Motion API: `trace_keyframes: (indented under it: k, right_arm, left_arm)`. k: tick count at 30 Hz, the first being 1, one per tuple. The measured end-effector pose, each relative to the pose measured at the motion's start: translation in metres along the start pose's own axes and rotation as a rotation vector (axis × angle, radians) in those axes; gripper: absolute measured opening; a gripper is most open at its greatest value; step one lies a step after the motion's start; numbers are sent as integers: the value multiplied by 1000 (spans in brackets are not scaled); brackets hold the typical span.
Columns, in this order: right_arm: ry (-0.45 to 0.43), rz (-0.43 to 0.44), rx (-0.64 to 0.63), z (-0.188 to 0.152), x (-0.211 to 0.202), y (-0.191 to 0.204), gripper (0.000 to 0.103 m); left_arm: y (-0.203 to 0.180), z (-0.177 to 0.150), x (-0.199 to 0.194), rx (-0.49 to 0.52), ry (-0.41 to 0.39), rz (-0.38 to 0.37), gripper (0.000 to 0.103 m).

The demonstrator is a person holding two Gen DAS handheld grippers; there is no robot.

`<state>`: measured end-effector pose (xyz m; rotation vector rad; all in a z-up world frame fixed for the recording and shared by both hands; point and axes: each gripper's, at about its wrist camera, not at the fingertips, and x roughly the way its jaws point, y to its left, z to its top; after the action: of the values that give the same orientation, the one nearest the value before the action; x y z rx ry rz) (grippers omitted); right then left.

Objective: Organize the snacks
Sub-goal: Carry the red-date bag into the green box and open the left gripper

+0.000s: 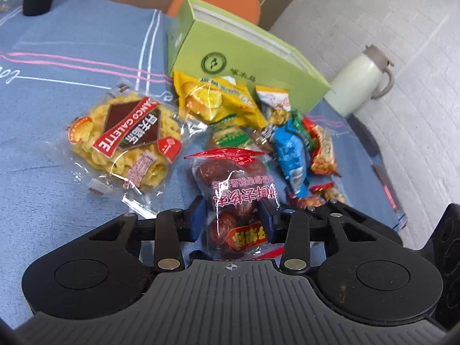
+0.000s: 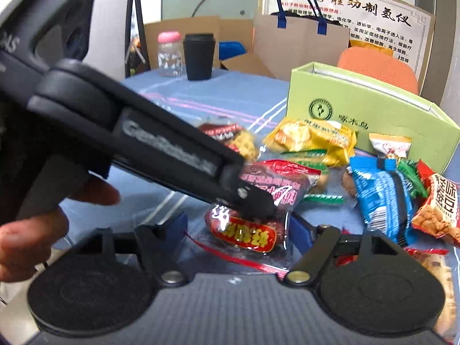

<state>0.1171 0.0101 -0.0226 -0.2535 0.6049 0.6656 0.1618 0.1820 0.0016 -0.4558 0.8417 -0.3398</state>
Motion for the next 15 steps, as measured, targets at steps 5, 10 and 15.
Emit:
trace_keyframes:
  k: [5, 10, 15]
  right_arm:
    - [-78, -51, -51, 34, -7, -20, 80]
    - [-164, -120, -122, 99, 20, -68, 80]
    - [-120, -100, -85, 153, 80, -126, 80]
  left_arm:
    - [-18, 35, -3, 19, -66, -31, 19]
    - [-42, 114, 11, 86, -157, -45, 23]
    - [-52, 193, 60, 158, -179, 28, 23]
